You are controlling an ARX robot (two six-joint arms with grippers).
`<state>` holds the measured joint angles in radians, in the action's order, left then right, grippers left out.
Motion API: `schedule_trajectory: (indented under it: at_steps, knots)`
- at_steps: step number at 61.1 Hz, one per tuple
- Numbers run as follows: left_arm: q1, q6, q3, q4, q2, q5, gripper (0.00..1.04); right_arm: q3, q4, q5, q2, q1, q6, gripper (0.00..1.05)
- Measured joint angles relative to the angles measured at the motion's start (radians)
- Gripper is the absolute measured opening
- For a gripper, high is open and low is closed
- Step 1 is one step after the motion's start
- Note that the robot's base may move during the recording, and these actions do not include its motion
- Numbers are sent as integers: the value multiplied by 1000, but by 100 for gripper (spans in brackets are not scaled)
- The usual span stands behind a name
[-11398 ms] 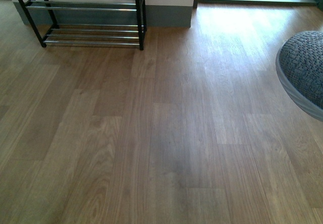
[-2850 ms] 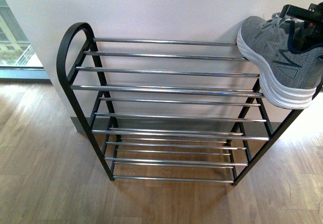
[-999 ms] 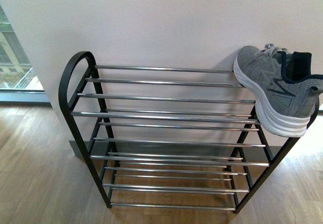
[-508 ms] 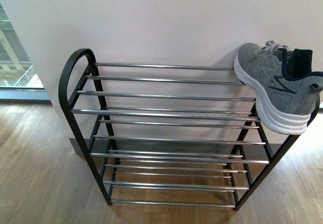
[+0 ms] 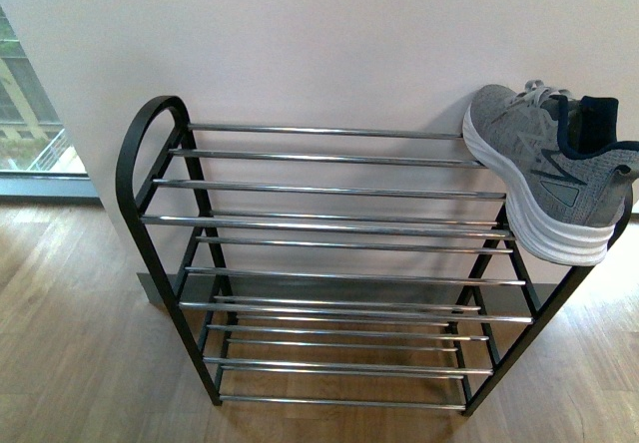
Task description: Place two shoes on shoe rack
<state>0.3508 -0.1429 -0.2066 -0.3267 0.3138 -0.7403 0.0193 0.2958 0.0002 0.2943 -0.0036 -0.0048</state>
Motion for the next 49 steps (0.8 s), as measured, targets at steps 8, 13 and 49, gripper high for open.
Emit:
schedule_trajectory:
  at_steps: [8, 13, 49]
  knots:
    - [0, 0, 0, 0, 0, 0, 2, 0, -42, 0, -43, 0, 0, 2]
    - [0, 0, 0, 0, 0, 0, 2, 0, -66, 0, -66, 0, 0, 2]
    - [0, 0, 0, 0, 0, 0, 2, 0, -293, 0, -287, 2, 1, 2]
